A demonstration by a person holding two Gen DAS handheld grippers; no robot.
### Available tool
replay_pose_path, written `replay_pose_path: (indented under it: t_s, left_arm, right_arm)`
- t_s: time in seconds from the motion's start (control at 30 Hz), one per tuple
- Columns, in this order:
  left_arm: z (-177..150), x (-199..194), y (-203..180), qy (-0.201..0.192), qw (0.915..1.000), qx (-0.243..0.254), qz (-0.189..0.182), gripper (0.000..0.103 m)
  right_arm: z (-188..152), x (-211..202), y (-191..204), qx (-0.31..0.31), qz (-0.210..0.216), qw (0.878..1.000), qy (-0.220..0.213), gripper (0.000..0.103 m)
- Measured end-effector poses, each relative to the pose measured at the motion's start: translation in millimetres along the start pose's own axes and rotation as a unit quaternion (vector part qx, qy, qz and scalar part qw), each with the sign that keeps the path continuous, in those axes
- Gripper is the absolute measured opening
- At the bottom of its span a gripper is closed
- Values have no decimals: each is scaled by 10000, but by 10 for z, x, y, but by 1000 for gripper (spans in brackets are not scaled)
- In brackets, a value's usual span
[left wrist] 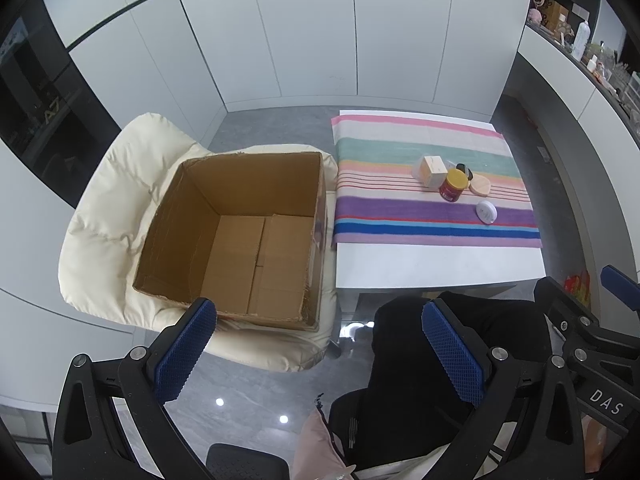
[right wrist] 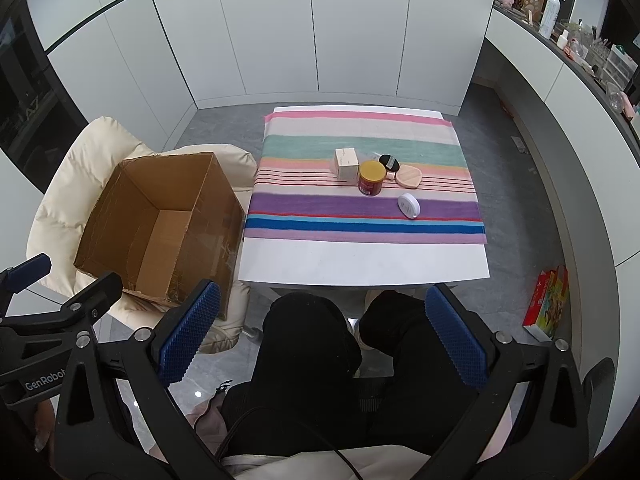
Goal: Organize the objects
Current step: 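Move both tools toward the objects on the striped tablecloth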
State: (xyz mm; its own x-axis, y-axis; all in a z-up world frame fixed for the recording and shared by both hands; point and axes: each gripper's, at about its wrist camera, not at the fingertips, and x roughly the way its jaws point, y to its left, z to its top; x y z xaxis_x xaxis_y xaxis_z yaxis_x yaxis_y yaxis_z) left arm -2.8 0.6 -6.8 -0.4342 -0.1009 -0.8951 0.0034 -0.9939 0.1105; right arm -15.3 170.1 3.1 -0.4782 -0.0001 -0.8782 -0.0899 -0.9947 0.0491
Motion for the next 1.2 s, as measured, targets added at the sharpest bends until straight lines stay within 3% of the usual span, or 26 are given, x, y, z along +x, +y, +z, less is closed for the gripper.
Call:
replay_pose_path:
  t_s: [0.3, 0.53, 1.2]
  left_arm:
    - [16, -26, -151, -109, 9999, 42, 69, 103]
    - [64, -1, -349, -127, 9998, 29, -134, 103]
    - [283, 244, -1325, -63, 9989, 328, -338, 103]
  right_arm:
    - [51, 10, -131, 99, -8, 9999, -16, 103]
    - [110, 37, -381, 292, -31, 9996, -14, 103]
    - [155, 340, -1501, 868, -266, 9958, 111, 103]
